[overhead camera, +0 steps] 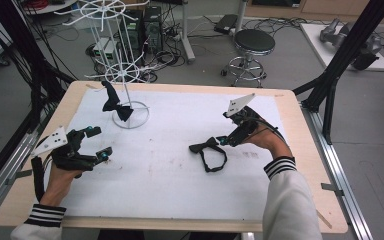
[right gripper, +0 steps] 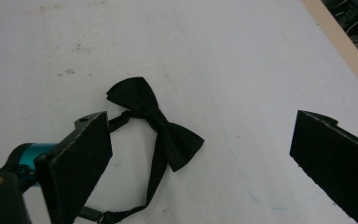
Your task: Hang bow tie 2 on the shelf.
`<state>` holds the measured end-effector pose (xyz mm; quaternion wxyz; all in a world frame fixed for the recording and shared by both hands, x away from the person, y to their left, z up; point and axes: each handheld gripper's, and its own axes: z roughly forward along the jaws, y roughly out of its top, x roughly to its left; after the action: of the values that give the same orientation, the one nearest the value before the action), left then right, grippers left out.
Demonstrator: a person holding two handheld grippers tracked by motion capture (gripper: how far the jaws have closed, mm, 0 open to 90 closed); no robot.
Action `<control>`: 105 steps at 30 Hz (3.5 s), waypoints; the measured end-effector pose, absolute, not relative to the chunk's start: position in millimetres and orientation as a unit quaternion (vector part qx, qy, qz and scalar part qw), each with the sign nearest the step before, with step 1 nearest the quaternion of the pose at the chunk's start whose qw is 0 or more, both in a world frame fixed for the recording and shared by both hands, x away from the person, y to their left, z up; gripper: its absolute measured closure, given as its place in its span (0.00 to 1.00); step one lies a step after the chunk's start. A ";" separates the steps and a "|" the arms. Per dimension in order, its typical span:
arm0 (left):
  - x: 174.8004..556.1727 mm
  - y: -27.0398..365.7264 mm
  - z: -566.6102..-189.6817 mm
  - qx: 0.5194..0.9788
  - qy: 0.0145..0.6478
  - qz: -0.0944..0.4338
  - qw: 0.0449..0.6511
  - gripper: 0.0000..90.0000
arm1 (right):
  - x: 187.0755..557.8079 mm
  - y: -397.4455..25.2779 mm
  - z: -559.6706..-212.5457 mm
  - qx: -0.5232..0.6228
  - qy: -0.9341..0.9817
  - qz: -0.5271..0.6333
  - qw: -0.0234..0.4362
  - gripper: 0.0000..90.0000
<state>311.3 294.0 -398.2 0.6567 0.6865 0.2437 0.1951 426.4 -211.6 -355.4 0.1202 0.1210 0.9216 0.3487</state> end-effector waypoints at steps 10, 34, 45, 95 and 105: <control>311.1 293.0 -397.7 0.688 0.241 0.193 0.657 0.13 | 440.0 -199.7 -366.0 0.117 0.932 0.330 0.094 0.05; 312.3 285.7 -399.6 0.693 0.234 0.179 0.658 0.13 | 450.3 -179.7 -403.5 0.116 0.957 0.259 0.055 0.08; 311.8 285.3 -399.3 0.692 0.234 0.179 0.659 0.13 | 448.7 -168.0 -410.3 0.080 0.972 0.214 0.056 0.36; 311.1 281.8 -398.0 0.697 0.232 0.180 0.655 0.13 | 428.4 -157.9 -386.8 0.113 0.954 0.277 -0.007 0.90; 309.4 279.8 -394.0 0.696 0.228 0.182 0.656 0.13 | 420.2 -155.4 -374.9 0.128 0.941 0.314 -0.022 0.90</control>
<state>309.4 279.8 -394.0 0.6558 0.6963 0.2283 0.1817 420.2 -155.4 -374.9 -0.0219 0.1280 0.9407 0.3135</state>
